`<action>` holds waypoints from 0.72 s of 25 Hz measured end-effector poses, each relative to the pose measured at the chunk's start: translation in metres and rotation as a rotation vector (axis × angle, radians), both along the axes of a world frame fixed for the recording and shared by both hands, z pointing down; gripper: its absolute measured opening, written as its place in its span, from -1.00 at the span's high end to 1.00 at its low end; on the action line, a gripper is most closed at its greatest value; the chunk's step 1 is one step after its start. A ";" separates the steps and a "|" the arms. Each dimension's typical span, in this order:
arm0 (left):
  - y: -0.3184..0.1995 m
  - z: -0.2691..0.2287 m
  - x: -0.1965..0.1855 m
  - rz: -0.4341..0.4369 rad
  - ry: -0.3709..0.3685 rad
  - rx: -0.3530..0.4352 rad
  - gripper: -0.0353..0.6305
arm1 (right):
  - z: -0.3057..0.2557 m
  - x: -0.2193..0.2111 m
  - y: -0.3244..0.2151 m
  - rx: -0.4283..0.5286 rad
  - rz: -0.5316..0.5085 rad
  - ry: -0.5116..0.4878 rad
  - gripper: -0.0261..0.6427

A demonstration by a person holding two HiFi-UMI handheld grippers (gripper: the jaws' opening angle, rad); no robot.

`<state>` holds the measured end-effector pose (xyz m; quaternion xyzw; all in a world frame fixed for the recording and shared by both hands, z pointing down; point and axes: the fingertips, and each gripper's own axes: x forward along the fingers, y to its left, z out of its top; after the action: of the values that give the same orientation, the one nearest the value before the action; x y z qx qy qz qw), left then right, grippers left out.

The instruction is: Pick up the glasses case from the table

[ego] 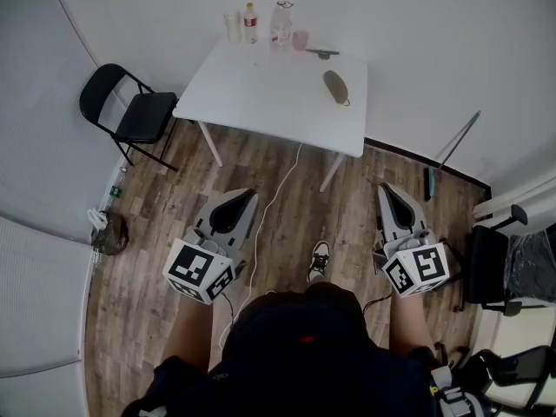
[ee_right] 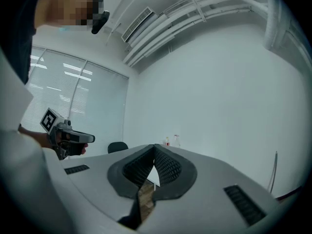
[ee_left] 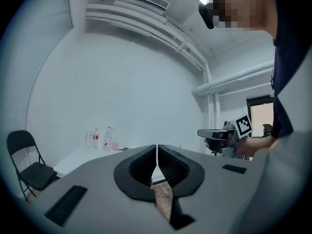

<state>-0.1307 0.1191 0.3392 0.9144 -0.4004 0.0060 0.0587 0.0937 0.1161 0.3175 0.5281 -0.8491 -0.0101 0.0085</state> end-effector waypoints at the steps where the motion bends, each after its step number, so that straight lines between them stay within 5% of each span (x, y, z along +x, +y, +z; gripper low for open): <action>1: -0.007 0.001 0.002 -0.004 -0.005 -0.002 0.80 | 0.001 0.002 -0.009 -0.001 -0.003 -0.003 0.86; 18: -0.184 -0.003 0.103 -0.132 -0.018 -0.038 0.80 | 0.013 0.109 -0.211 -0.044 -0.101 -0.037 0.86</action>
<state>-0.0281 -0.0648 0.3365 0.8847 -0.4601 0.0177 0.0728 0.2029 -0.0946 0.3310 0.4845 -0.8746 0.0181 0.0037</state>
